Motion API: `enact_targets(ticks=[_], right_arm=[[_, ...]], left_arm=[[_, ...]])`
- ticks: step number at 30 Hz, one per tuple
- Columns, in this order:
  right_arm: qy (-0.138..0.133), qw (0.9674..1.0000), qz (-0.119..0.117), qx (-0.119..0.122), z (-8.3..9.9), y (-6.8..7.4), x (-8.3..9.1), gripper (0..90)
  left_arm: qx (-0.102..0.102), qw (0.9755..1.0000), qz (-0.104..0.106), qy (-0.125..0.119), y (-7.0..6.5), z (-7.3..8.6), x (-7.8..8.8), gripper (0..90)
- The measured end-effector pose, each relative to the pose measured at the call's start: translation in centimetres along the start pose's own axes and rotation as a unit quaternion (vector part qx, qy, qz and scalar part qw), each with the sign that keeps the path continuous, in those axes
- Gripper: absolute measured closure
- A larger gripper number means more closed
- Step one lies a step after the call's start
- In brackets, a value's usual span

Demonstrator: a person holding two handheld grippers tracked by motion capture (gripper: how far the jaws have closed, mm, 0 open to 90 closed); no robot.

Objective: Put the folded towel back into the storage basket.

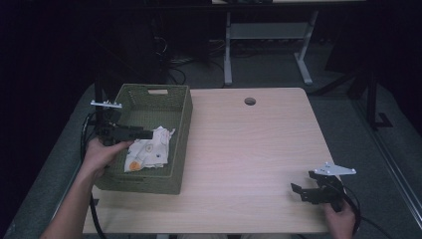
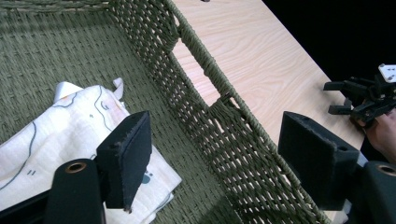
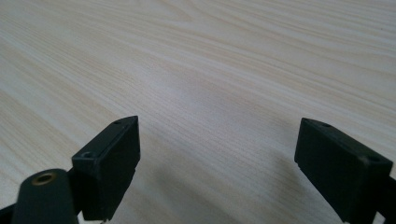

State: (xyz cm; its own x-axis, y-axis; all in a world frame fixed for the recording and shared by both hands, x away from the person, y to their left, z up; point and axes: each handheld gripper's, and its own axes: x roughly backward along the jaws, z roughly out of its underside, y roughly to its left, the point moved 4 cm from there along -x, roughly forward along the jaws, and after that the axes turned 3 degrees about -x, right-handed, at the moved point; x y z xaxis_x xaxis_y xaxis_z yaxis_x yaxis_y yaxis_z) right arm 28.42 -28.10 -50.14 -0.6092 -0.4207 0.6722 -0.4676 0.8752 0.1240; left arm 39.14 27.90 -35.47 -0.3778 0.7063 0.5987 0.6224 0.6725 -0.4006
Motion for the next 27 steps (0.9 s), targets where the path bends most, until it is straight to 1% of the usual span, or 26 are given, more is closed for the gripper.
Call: enact_targets(ticks=[3,7,9,10,13,18,27], right_arm=[[-0.001,1.0000,0.000,0.004,0.0,0.0,0.0,13.8],[-0.002,1.0000,-0.002,0.004,-0.1,0.0,0.0,13.8],[0.001,1.0000,-0.003,0.005,0.0,0.0,0.0,13.8],[0.000,1.0000,-0.002,0.006,0.0,0.0,0.0,13.8],[0.000,1.0000,-0.003,0.006,0.0,0.0,0.0,13.8],[0.007,0.9999,-0.003,0.010,0.2,0.2,-0.1,13.8],[-0.006,0.9999,-0.006,0.007,0.0,-0.1,0.1,13.8]], left_arm=[[0.000,1.0000,0.000,0.000,-0.4,0.0,0.0,24.3],[0.001,1.0000,0.000,-0.006,-0.9,0.0,-0.1,22.6],[-0.001,1.0000,0.000,-0.006,-1.2,0.0,-0.2,21.4],[0.001,1.0000,0.000,-0.008,-1.4,0.0,-0.3,20.9],[-0.003,1.0000,0.000,-0.005,-1.9,-0.1,-0.6,19.9],[-0.008,0.9999,0.005,-0.006,-2.6,-0.3,-1.2,19.0],[-0.023,0.9996,0.014,-0.002,-4.1,-0.5,-2.2,18.8]])
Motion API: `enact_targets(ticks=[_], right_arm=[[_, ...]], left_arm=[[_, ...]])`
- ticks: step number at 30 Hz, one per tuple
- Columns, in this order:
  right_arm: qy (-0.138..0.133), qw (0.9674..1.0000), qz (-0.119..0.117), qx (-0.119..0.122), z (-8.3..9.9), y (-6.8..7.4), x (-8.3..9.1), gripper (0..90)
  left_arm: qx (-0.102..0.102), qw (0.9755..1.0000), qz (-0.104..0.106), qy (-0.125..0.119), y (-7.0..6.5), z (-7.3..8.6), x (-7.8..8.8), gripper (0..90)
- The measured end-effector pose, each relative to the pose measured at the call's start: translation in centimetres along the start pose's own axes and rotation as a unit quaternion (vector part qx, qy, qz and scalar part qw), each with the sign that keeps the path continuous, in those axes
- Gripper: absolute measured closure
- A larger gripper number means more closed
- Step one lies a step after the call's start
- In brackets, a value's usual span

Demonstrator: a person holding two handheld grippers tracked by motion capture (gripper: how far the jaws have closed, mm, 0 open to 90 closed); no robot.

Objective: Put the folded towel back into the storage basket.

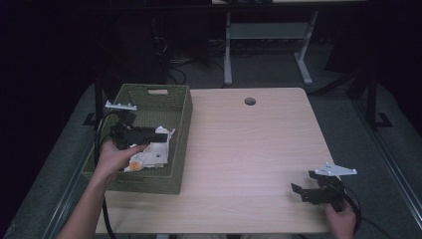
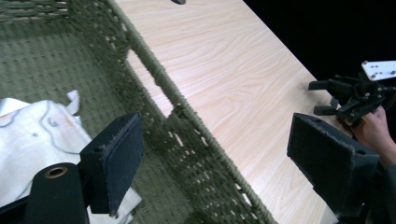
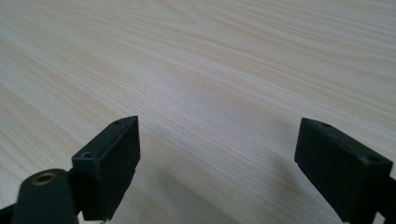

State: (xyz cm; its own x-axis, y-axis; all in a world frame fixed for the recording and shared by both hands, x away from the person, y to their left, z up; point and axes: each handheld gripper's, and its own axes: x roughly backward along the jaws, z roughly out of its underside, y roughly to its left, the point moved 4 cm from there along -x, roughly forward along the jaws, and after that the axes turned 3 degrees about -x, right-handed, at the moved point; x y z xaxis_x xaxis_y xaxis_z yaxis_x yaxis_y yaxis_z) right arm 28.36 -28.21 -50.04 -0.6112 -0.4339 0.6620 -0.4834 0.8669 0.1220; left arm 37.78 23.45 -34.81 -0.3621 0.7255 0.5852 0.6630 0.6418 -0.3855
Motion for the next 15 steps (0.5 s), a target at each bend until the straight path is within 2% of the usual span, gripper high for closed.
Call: enact_targets(ticks=[8,15], right_arm=[[0.007,1.0000,-0.002,0.001,0.1,0.1,-0.1,13.8],[0.001,1.0000,-0.003,0.002,0.1,0.3,0.2,13.8]], left_arm=[[-0.009,0.9999,0.008,-0.005,-1.1,-0.4,-0.8,18.9],[-0.013,0.9998,0.012,-0.013,-1.7,-0.6,-1.2,19.0]])
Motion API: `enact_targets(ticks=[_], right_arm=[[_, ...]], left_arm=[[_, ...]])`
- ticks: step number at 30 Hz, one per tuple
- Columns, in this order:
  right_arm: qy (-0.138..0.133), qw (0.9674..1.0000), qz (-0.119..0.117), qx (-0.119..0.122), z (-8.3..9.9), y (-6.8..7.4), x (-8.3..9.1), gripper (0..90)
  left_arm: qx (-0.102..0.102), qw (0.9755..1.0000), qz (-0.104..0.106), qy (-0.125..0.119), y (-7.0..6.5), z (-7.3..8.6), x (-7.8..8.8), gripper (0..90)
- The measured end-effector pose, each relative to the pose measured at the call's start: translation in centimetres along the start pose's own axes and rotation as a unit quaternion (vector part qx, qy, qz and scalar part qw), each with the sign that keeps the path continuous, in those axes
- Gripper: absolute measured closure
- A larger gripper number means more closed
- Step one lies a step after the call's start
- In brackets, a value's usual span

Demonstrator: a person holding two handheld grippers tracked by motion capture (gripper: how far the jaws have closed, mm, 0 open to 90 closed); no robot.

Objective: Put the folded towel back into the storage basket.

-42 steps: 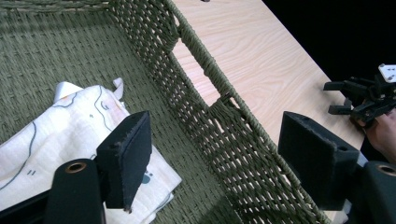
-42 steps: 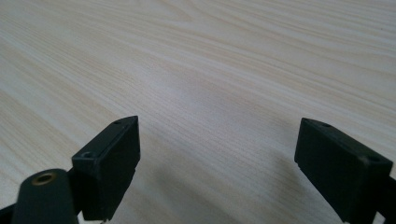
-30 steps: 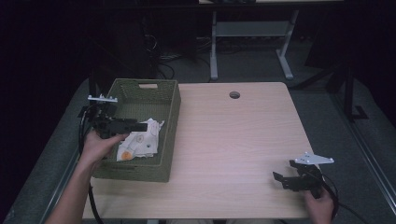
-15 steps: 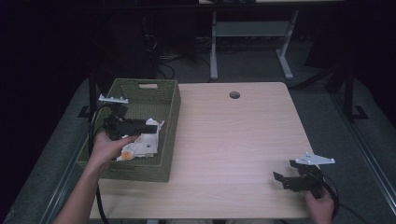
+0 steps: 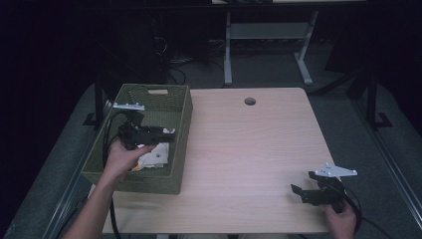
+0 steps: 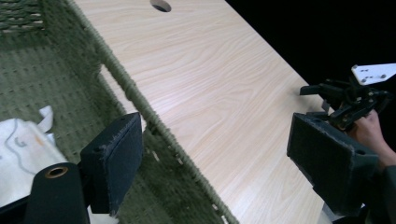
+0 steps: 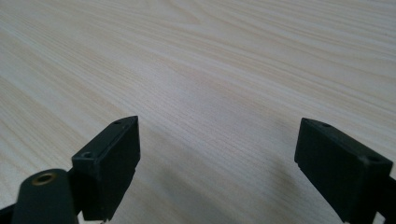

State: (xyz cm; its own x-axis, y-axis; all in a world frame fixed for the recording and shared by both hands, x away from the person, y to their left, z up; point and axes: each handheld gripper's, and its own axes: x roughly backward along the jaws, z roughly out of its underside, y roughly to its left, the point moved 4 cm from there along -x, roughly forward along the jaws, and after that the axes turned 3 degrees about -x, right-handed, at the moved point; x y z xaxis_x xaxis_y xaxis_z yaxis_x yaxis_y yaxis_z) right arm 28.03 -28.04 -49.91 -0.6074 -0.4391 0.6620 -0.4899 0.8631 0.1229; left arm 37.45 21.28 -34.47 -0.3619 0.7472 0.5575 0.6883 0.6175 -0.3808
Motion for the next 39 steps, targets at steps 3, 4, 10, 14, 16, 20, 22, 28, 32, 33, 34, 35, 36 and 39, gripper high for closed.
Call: enact_targets(ticks=[3,4,10,14,16,20,22,28,32,33,34,35,36,39], right_arm=[[-0.001,1.0000,0.002,0.001,-0.1,0.1,0.0,13.8],[-0.001,1.0000,0.002,0.002,-0.1,0.1,0.0,13.8],[-0.003,1.0000,0.002,0.006,-0.2,0.3,0.1,13.8],[-0.001,1.0000,-0.001,0.006,-0.2,0.3,0.1,13.8],[-0.001,1.0000,-0.001,0.006,-0.2,0.4,0.1,13.8],[-0.005,1.0000,-0.002,0.008,-0.3,0.4,0.3,13.8],[-0.008,0.9999,-0.001,0.007,-0.3,0.4,0.4,13.8],[-0.011,0.9999,-0.001,0.005,-0.3,0.3,0.5,13.8],[-0.007,1.0000,0.000,0.005,-0.2,0.2,0.4,13.8],[-0.008,1.0000,0.000,0.005,-0.3,0.1,0.4,13.8],[-0.008,1.0000,0.000,0.005,-0.3,0.1,0.4,13.8],[-0.008,1.0000,0.000,0.003,-0.3,0.1,0.4,13.8],[-0.009,1.0000,-0.001,0.001,-0.3,0.1,0.5,13.8],[-0.011,0.9999,0.000,0.000,-0.2,-0.1,0.6,13.8]], left_arm=[[-0.006,1.0000,0.003,0.005,-0.4,0.0,-0.3,19.0],[-0.007,0.9999,0.004,0.007,-0.5,0.0,-0.5,19.0],[-0.014,0.9998,0.013,0.005,-1.5,0.0,-1.3,19.2],[-0.020,0.9996,0.018,0.007,-2.1,-0.2,-1.9,19.2],[-0.021,0.9995,0.022,0.011,-2.2,-0.2,-2.2,19.2],[-0.025,0.9993,0.026,0.012,-2.9,-0.5,-2.8,19.2],[-0.032,0.9990,0.028,0.015,-3.4,-0.6,-3.1,19.2],[-0.038,0.9985,0.035,0.019,-4.3,-0.9,-3.9,19.2],[-0.044,0.9982,0.036,0.021,-4.9,-0.9,-4.3,19.2],[-0.044,0.9981,0.036,0.023,-5.0,-0.9,-4.5,19.2],[-0.044,0.9981,0.037,0.023,-5.1,-0.9,-4.6,19.2],[-0.043,0.9981,0.037,0.024,-5.3,-0.9,-4.8,19.1],[-0.045,0.9979,0.039,0.025,-5.4,-0.9,-4.9,19.1],[-0.049,0.9974,0.042,0.031,-5.9,-0.8,-5.5,19.1]])
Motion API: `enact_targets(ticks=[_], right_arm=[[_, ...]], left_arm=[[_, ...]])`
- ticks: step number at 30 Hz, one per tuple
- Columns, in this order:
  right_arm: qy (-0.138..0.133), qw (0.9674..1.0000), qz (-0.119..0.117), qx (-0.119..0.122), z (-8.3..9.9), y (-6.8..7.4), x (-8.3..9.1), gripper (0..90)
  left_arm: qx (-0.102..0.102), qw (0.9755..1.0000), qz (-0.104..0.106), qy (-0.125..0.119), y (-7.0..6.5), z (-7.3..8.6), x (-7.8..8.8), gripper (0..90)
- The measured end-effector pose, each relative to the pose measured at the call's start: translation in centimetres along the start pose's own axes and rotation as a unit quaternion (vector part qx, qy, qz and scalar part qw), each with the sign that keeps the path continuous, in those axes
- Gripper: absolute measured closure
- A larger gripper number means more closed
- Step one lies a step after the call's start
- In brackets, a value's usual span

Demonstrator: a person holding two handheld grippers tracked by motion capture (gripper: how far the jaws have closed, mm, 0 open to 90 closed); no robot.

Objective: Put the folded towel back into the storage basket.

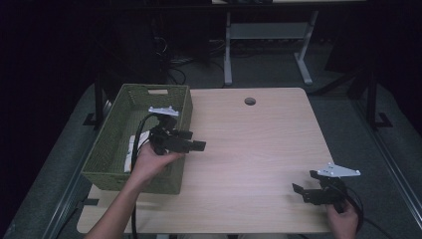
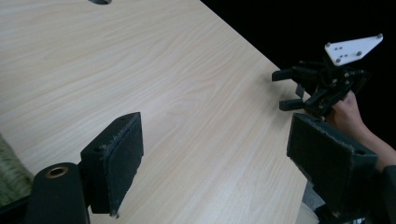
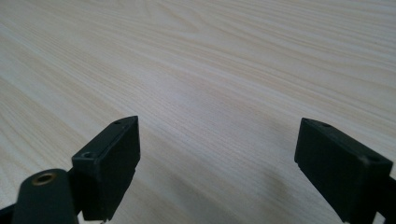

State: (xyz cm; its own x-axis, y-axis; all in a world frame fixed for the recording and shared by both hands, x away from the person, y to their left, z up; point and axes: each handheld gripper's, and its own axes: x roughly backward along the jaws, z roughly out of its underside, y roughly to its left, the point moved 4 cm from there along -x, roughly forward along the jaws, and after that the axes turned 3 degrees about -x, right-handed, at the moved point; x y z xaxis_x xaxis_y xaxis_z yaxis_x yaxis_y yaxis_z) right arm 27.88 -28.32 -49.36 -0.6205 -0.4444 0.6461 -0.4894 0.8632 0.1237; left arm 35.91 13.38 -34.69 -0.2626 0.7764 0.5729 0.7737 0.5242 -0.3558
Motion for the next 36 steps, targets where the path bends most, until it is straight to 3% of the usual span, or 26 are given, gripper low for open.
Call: enact_targets(ticks=[12,27,36], right_arm=[[-0.006,0.9999,0.004,-0.010,0.2,-0.5,0.3,13.8],[-0.011,0.9999,0.003,-0.011,0.3,-0.8,0.7,13.8],[-0.013,0.9999,0.001,-0.007,0.2,-0.5,0.8,13.8]], left_arm=[[-0.010,0.9998,0.015,-0.001,-1.6,-0.4,-1.5,19.1],[-0.007,0.9995,0.029,0.007,-2.8,0.2,-5.2,19.0],[-0.020,0.9992,0.029,0.020,-3.6,0.8,-6.9,18.9]])
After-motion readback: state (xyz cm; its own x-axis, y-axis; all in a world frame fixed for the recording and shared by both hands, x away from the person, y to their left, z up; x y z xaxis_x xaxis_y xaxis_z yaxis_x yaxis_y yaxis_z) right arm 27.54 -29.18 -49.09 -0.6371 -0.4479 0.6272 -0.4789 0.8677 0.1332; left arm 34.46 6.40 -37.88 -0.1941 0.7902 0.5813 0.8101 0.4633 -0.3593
